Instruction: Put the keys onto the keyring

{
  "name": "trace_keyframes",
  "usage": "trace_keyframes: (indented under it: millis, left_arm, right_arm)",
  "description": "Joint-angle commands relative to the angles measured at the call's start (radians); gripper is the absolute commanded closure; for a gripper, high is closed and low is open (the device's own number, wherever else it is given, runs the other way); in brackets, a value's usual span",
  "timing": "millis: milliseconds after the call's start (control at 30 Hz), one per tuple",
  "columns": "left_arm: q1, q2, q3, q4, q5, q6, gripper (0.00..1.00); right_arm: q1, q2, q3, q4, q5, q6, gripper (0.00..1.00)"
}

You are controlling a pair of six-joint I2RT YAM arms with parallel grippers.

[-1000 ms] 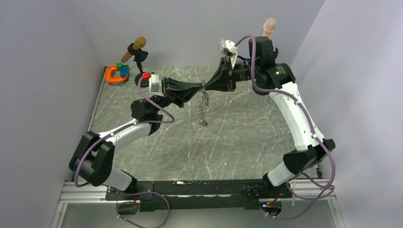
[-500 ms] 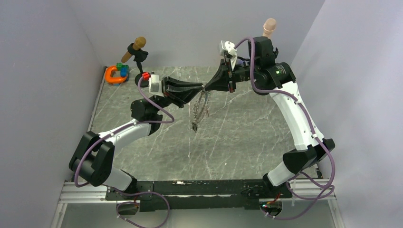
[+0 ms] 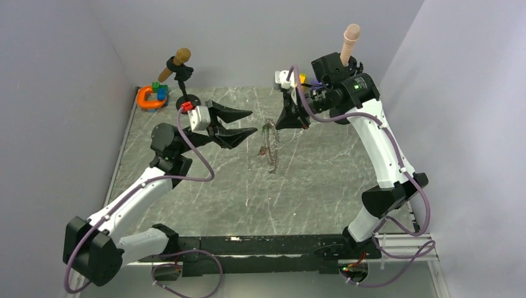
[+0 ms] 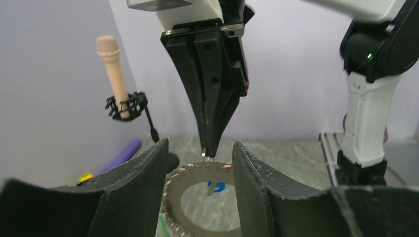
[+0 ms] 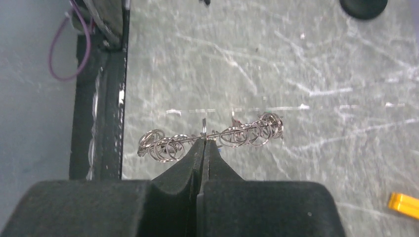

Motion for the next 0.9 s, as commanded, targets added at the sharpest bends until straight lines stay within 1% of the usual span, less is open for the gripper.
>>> trace_keyframes:
  millis: [0, 33, 100, 233, 367, 533, 633, 733, 867]
  left_arm:
    - [-0.003, -0.057, 0.075, -0.495, 0.016, 0.314, 0.45]
    - [-0.01, -0.062, 0.09, -0.573, 0.004, 0.373, 0.45]
    - [-0.032, -0.06, 0.112, -0.665, -0.028, 0.442, 0.44]
    - [-0.116, -0.046, 0.137, -0.771, -0.115, 0.557, 0.43]
    - [-0.187, -0.03, 0.131, -0.76, -0.202, 0.59, 0.4]
    - [-0.252, 0.011, 0.153, -0.734, -0.298, 0.599, 0.41]
    - [-0.272, 0.061, 0.189, -0.744, -0.339, 0.599, 0.45]
    - [-0.294, 0.098, 0.215, -0.746, -0.386, 0.605, 0.51]
    - [-0.309, 0.127, 0.227, -0.726, -0.4, 0.603, 0.58]
  right_arm:
    - [0.026, 0.001, 0.038, -0.142, 0.169, -0.127, 1.0]
    - [0.032, 0.003, 0.038, -0.155, 0.202, -0.137, 1.0]
    - [0.045, 0.015, 0.041, -0.174, 0.262, -0.15, 1.0]
    - [0.061, 0.042, 0.064, -0.213, 0.357, -0.163, 1.0]
    - [0.079, 0.046, 0.045, -0.213, 0.435, -0.161, 1.0]
    - [0.092, 0.039, 0.019, -0.21, 0.443, -0.163, 1.0]
    - [0.097, 0.035, 0.012, -0.205, 0.442, -0.16, 1.0]
    - [0.098, 0.034, 0.006, -0.204, 0.426, -0.158, 1.0]
    - [0.098, 0.03, -0.003, -0.193, 0.409, -0.151, 1.0]
